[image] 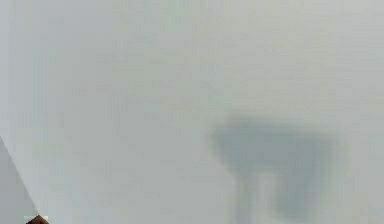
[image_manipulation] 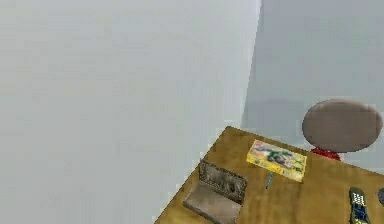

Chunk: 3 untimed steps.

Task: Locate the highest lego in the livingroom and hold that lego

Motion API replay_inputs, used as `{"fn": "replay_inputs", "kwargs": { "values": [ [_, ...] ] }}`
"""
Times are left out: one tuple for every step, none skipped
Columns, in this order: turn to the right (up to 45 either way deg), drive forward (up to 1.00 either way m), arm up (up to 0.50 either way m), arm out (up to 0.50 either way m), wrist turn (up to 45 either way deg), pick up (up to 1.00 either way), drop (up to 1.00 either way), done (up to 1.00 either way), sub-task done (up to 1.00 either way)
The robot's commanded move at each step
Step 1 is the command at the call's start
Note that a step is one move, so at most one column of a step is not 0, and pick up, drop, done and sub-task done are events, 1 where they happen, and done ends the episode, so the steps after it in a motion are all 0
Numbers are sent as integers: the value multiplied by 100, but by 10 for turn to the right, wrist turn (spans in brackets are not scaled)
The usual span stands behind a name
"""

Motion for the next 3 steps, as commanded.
{"fn": "replay_inputs", "kwargs": {
  "values": [
    [-450,0,0,0,0,0,0,0,0],
    [300,0,0,0,0,0,0,0,0],
    [-420,0,0,0,0,0,0,0,0]
  ]
}}
